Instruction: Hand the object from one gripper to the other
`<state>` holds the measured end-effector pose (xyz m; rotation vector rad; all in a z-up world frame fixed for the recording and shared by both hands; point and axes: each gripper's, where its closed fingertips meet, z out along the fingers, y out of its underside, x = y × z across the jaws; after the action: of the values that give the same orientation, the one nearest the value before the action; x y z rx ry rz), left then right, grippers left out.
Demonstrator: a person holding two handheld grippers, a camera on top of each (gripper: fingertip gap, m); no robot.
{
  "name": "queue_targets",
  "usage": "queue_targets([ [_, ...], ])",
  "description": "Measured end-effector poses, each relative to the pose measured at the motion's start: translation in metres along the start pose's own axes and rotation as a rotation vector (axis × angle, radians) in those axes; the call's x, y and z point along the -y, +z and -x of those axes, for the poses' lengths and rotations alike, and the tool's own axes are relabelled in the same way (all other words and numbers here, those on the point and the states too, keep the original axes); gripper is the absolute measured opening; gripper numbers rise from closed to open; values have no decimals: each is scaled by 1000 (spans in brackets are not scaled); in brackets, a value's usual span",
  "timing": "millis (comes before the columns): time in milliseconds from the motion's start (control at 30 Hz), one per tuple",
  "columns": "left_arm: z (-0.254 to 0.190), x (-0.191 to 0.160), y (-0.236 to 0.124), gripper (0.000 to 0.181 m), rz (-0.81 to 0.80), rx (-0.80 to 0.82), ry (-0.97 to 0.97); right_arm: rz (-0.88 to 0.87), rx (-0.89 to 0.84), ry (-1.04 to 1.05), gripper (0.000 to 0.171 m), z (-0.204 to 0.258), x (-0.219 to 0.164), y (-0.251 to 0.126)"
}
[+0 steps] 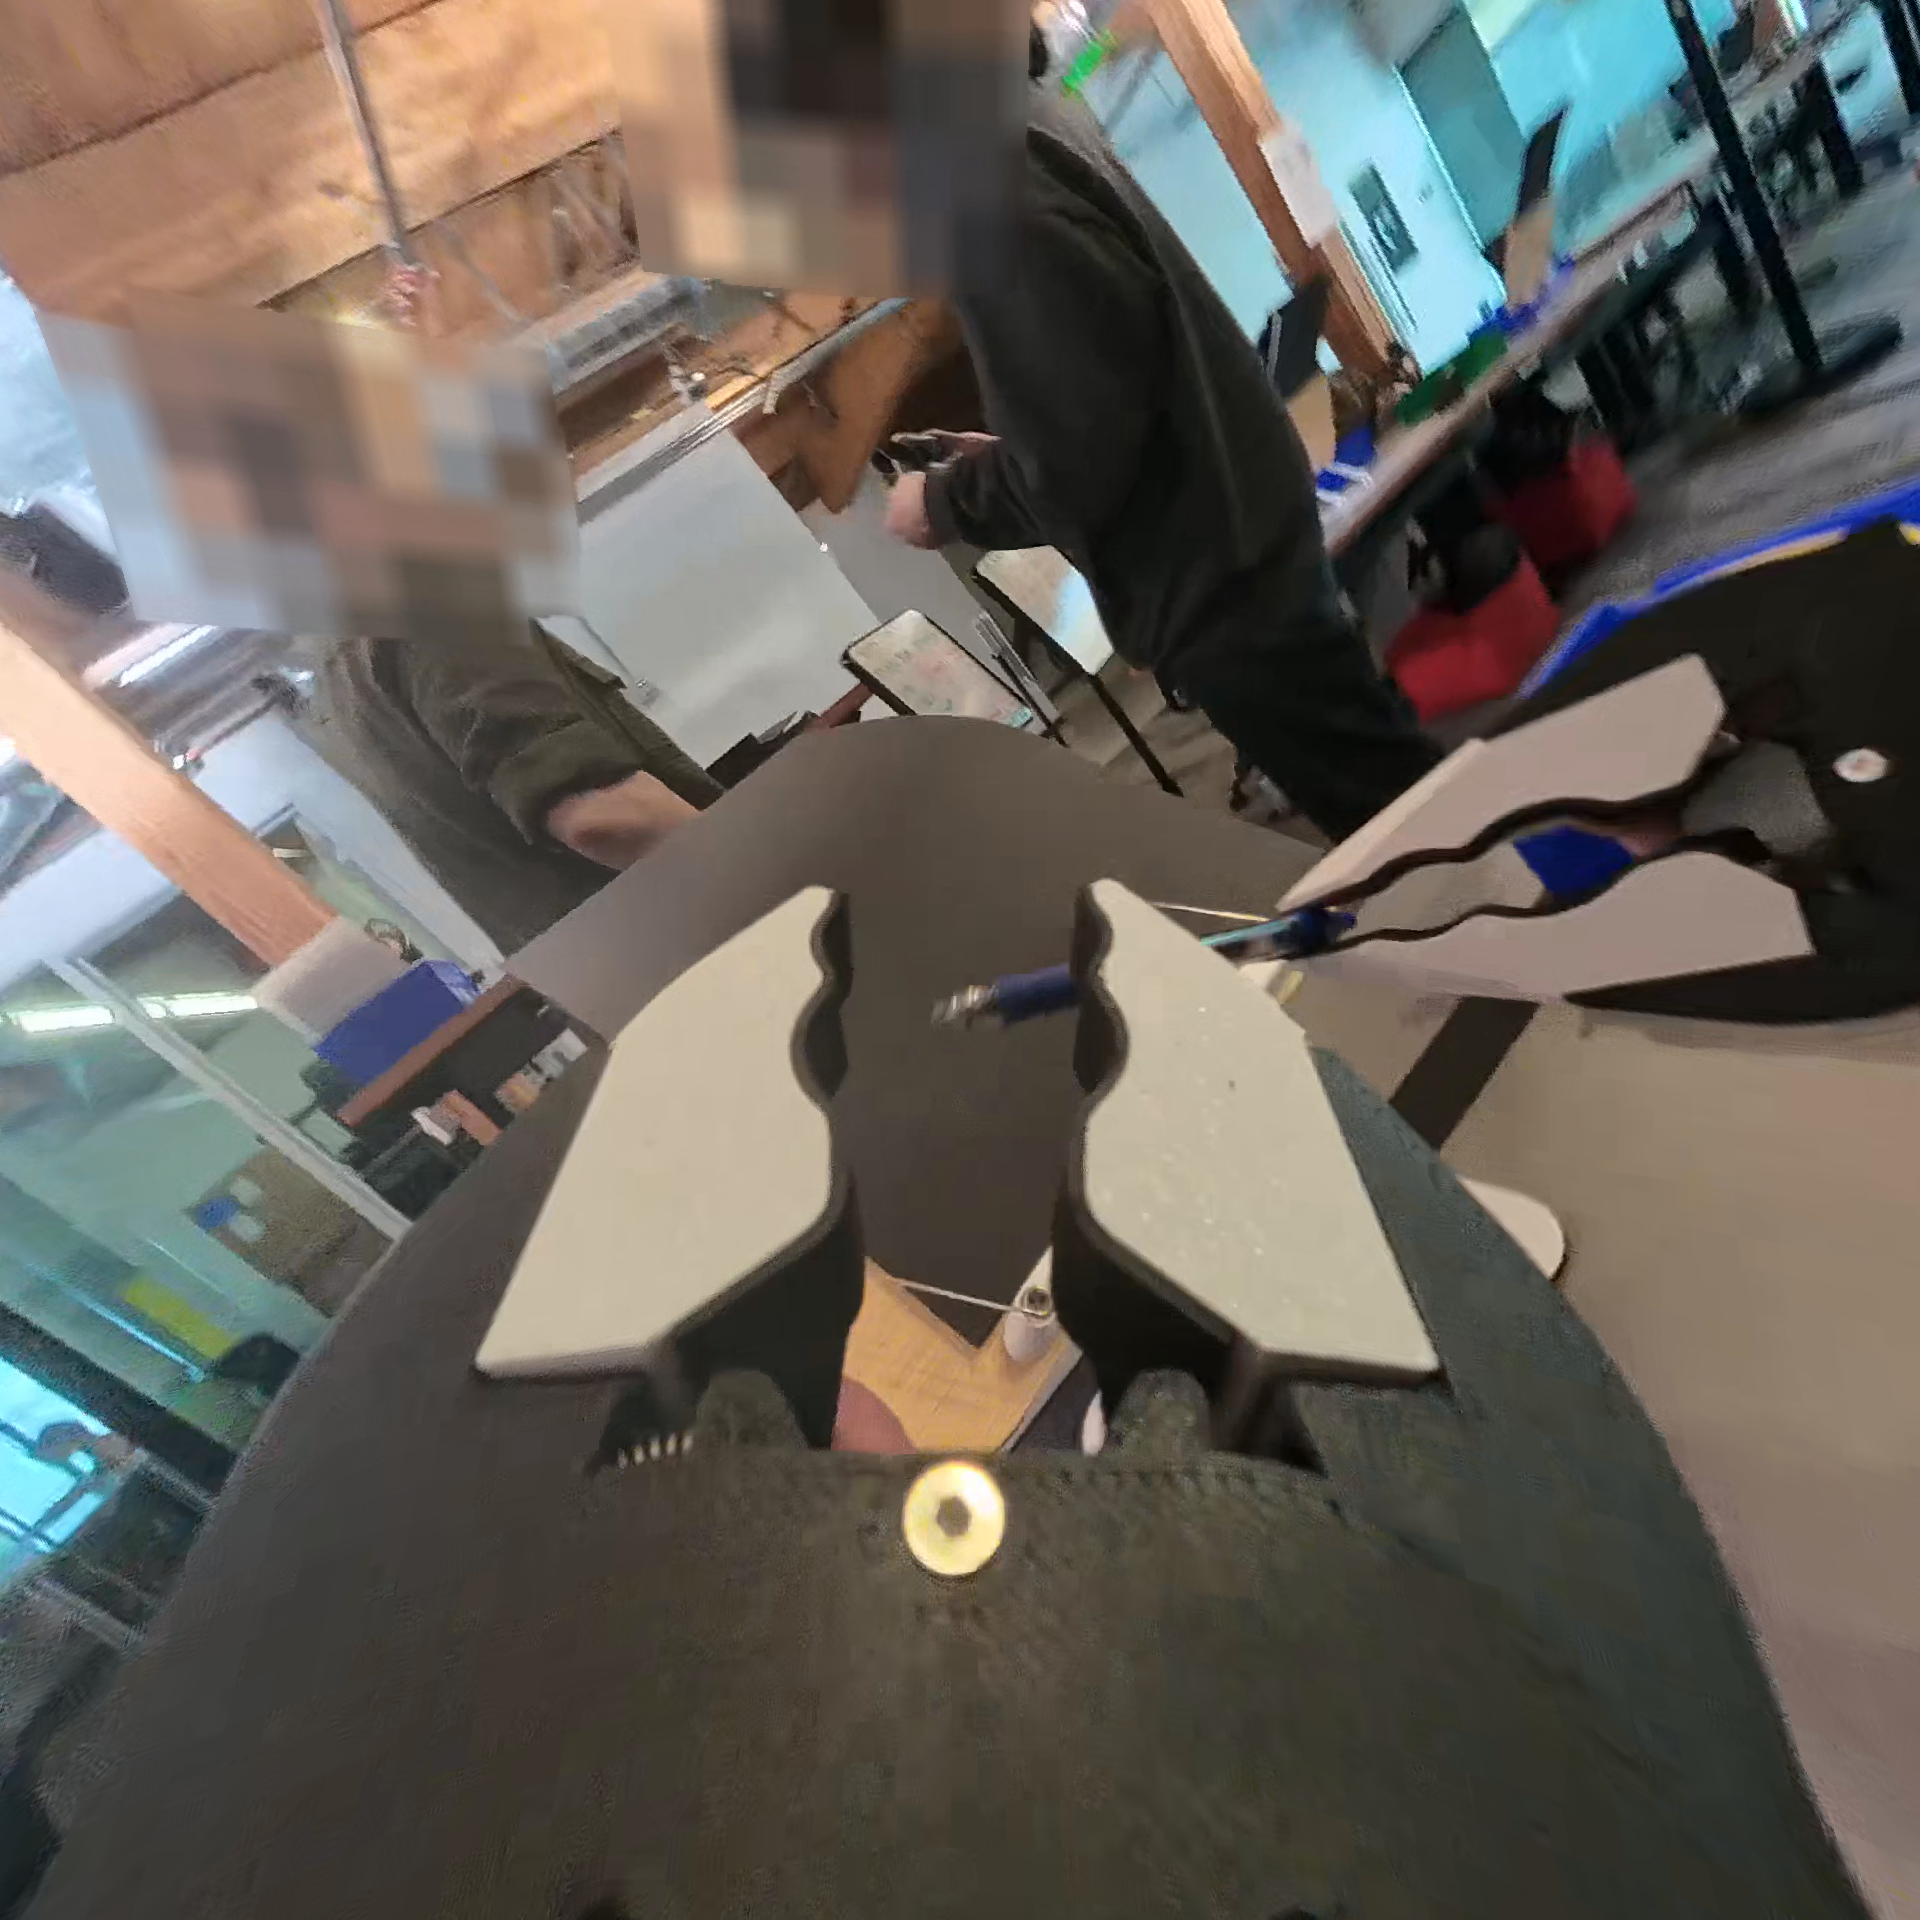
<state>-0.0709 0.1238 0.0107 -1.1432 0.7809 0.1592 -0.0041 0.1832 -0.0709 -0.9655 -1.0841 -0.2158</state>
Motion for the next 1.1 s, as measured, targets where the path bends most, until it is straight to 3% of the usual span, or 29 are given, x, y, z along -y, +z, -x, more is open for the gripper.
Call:
queue_targets([
  [67,7,-4,2,44,-16,16,-85,-17,-4,87,8,-4,2,-1],
  [267,-14,-9,12,43,-86,-163,-438,-77,29,257,8,0,12,-1],
  [400,-19,-6,12,36,-125,-209,-537,-93,43,249,8,12,18,0],
  [500,-14,-7,11,21,-146,-183,-570,-110,53,269,7,18,23,0],
  [900,-12,-6,10,14,-174,-169,-592,-131,88,316,7,36,32,1],
  [1000,-13,-4,9,11,-164,-141,-514,-109,131,326,8,44,33,4],
  [1100,-13,0,7,11,-157,-97,-354,-137,184,346,24,48,38,2],
])
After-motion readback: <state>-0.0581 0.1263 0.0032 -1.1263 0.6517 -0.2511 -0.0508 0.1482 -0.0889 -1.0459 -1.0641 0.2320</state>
